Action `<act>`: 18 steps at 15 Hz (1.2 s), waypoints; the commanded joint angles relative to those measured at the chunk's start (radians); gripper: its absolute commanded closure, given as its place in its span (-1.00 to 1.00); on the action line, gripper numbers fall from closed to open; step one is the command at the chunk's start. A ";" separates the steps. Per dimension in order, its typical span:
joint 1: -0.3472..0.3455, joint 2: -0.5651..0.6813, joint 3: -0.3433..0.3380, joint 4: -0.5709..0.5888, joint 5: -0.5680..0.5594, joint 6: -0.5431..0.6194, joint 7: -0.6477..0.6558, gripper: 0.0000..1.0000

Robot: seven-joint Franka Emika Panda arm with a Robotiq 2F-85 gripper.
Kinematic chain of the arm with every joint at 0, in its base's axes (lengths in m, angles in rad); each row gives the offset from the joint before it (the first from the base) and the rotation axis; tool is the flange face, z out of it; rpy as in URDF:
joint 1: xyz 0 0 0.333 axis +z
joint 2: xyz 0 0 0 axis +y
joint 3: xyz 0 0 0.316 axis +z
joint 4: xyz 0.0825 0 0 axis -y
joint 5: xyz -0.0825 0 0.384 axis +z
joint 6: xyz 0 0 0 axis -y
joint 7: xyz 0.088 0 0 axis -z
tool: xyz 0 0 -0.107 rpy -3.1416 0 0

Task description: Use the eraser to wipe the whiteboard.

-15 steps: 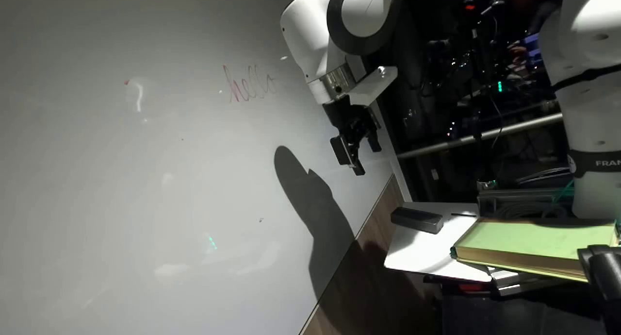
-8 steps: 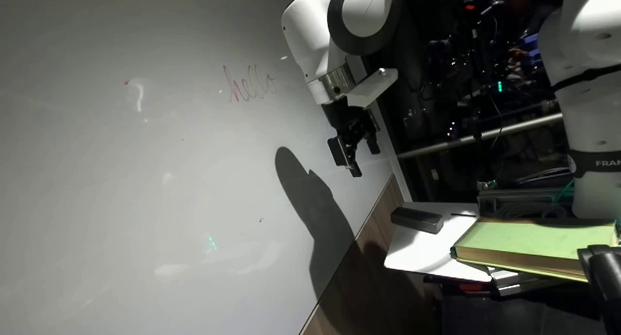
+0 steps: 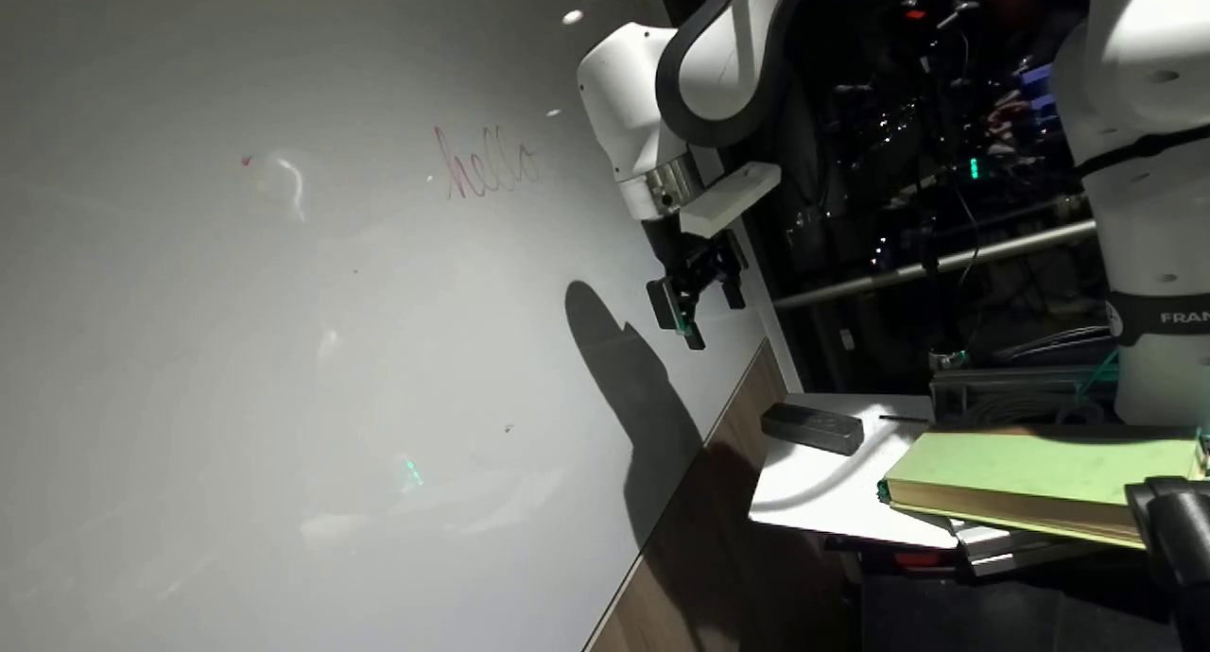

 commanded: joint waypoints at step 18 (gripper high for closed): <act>0.029 0.395 -0.171 0.078 0.097 0.001 -0.303 -1.00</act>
